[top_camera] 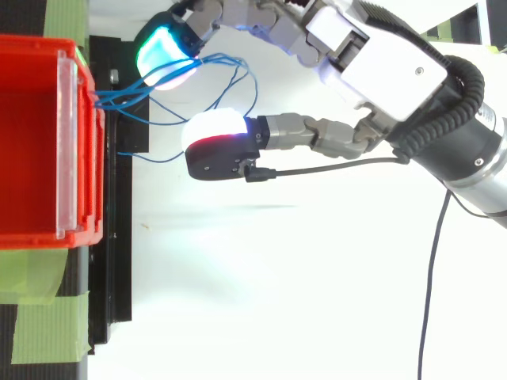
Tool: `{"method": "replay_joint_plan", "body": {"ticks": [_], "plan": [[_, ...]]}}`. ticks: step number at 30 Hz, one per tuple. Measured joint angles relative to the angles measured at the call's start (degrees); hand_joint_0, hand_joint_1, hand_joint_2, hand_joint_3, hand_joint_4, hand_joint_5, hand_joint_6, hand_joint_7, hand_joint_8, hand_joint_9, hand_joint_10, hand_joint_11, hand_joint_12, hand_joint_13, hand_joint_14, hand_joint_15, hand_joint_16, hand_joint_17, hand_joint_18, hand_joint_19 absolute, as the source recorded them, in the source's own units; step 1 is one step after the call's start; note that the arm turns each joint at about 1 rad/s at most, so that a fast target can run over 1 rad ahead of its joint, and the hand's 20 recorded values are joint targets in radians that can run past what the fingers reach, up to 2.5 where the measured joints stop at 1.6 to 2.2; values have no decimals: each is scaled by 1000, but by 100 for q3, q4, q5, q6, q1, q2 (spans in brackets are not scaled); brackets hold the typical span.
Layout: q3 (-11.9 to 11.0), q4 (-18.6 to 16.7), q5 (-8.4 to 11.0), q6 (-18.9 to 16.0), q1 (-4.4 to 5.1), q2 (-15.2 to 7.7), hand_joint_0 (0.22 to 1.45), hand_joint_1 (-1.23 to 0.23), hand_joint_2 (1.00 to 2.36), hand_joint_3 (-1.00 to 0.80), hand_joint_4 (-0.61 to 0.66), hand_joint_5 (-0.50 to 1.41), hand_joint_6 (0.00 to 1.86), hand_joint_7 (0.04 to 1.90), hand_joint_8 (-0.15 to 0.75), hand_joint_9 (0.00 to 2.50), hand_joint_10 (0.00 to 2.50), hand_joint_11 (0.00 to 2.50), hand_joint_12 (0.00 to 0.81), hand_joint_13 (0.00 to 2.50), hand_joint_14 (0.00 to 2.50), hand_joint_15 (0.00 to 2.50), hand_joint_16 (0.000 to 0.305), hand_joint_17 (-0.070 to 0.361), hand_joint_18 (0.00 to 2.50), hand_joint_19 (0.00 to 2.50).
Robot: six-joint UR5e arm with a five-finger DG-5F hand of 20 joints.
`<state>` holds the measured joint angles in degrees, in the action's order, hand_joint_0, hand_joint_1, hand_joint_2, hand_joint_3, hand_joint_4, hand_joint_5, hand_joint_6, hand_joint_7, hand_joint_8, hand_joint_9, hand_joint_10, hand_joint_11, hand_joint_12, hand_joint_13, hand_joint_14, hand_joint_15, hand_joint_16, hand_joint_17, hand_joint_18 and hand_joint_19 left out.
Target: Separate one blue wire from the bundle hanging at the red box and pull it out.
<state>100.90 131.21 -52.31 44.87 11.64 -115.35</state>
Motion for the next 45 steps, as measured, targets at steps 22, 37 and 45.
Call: {"method": "replay_joint_plan", "body": {"ticks": [22,37,45], "plan": [[0,-105,-211,-20,-37,-58,563,-546,1000,-500,320,-205,503,889,305,309,3,137,376,61,2,111,58,132,1,200],[0,-35,-300,-34,18,-57,590,-604,1000,-500,283,-176,503,1119,306,352,4,185,372,108,5,127,57,129,64,206],[0,39,-444,-40,29,-51,601,-613,1000,-500,246,-165,502,1193,305,372,5,212,375,133,4,133,57,128,90,215]]}}
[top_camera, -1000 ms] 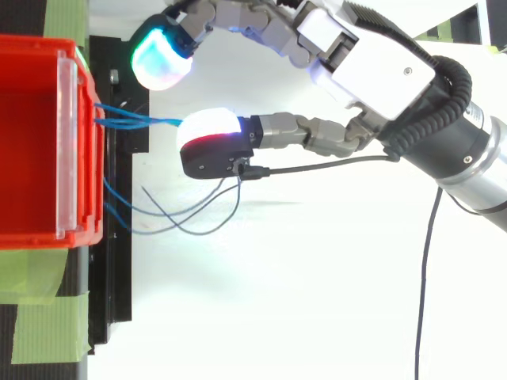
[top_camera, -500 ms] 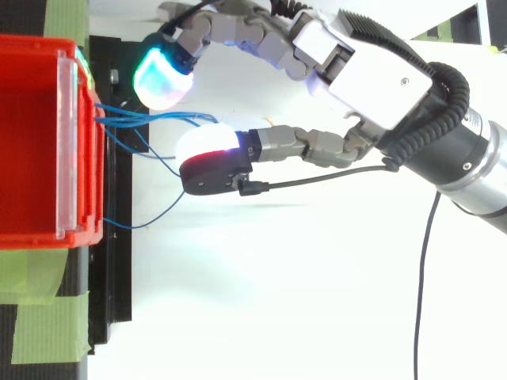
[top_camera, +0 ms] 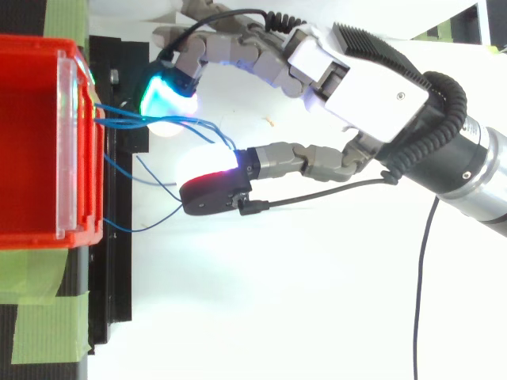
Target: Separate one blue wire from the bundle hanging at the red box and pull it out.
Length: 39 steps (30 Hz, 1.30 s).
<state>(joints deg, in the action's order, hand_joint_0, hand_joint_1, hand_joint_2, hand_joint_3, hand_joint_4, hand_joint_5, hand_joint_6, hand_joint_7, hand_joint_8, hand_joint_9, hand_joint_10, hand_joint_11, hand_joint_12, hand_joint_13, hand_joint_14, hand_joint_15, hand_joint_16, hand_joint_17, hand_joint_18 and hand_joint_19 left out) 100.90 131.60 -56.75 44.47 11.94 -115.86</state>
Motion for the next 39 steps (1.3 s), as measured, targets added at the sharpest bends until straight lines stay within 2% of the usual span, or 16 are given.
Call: {"method": "replay_joint_plan", "body": {"ticks": [5,13,16,26,31,39], "plan": [[0,13,-82,0,2,7,610,-625,1000,-500,227,-159,500,1284,306,384,6,221,374,143,4,131,57,128,108,219],[0,15,-131,-5,15,35,624,-629,1000,-489,216,-166,557,1214,310,412,6,242,375,174,4,140,57,127,137,220],[0,15,-135,-7,17,54,632,-645,1001,-483,211,-155,532,1278,317,448,6,217,381,214,3,117,57,128,196,189],[0,14,-185,-9,19,63,650,-628,1007,-441,192,-159,567,1238,322,481,6,249,382,240,4,127,57,127,217,208],[0,14,-210,-11,19,64,605,-584,1002,-475,215,-150,508,1302,321,481,6,250,384,236,4,138,57,128,212,231],[0,15,-222,-25,18,64,580,-540,1000,-489,288,-167,503,1104,324,466,6,230,390,218,4,135,58,130,197,230]]}}
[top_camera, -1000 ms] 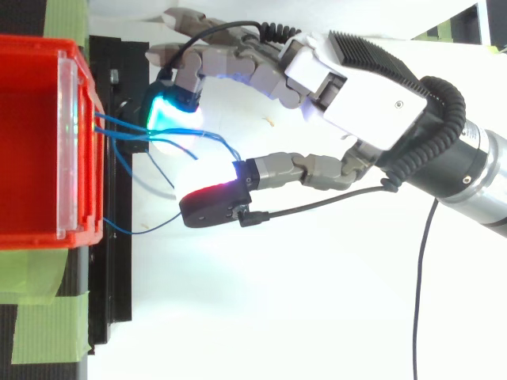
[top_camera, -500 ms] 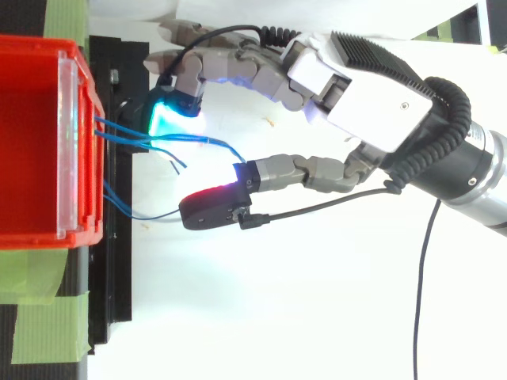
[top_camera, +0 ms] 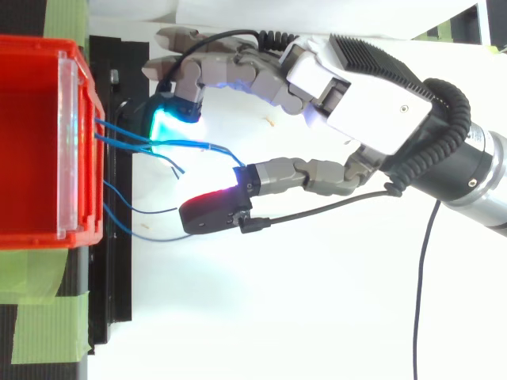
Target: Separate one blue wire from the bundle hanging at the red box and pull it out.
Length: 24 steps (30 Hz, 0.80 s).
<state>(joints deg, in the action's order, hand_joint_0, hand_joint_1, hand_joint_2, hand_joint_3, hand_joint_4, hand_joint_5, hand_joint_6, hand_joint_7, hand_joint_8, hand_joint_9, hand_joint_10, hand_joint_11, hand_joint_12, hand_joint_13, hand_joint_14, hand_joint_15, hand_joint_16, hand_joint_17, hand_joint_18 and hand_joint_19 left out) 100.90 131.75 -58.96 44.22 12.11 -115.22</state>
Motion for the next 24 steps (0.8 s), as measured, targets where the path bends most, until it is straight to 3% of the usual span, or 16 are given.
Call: {"method": "replay_joint_plan", "body": {"ticks": [7,24], "plan": [[1,7,-8,-5,-31,-5,574,-521,1001,-489,332,-176,503,991,324,460,5,207,391,212,4,130,58,131,188,232],[1,9,-236,-1,-118,-3,608,-567,1004,-459,259,-162,503,1136,324,473,6,234,386,226,4,132,57,129,198,235]]}}
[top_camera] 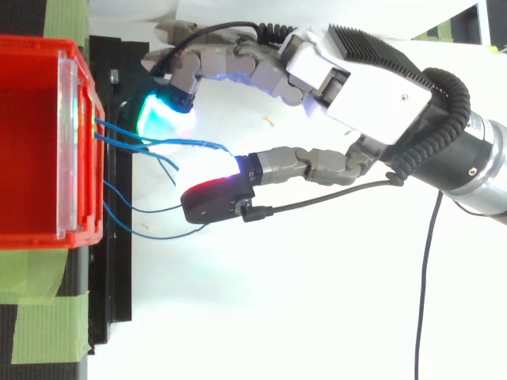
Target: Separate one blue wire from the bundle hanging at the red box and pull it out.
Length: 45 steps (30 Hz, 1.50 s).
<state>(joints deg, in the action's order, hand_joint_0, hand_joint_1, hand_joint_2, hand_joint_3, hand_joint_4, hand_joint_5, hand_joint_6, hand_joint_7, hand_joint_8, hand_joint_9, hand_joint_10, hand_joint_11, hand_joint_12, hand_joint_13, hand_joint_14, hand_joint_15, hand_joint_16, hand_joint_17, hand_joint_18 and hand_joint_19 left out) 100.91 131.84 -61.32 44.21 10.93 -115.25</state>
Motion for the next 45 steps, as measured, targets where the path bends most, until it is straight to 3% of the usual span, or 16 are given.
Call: {"method": "replay_joint_plan", "body": {"ticks": [8,20,26,28,31,45], "plan": [[0,0,-183,0,-27,2,610,-572,1004,-460,257,-161,503,1143,323,472,6,233,385,228,4,132,57,129,200,231],[0,0,-472,3,-180,2,621,-583,1004,-453,243,-156,502,1181,323,482,7,240,386,237,4,133,57,129,211,234],[0,0,-543,16,-227,2,646,-629,1007,-435,188,-146,507,1335,325,503,8,268,386,272,4,139,57,128,240,221],[0,0,-565,18,-238,3,650,-639,1008,-422,173,-156,543,1318,322,518,8,290,387,287,4,144,57,128,250,223],[0,0,-590,24,-243,3,657,-648,1012,-386,159,-182,655,1133,322,532,8,311,387,303,5,152,56,127,266,225],[2,0,-687,44,-267,10,658,-656,1016,-324,124,-195,730,1059,328,569,10,381,389,337,6,181,56,126,292,232]]}}
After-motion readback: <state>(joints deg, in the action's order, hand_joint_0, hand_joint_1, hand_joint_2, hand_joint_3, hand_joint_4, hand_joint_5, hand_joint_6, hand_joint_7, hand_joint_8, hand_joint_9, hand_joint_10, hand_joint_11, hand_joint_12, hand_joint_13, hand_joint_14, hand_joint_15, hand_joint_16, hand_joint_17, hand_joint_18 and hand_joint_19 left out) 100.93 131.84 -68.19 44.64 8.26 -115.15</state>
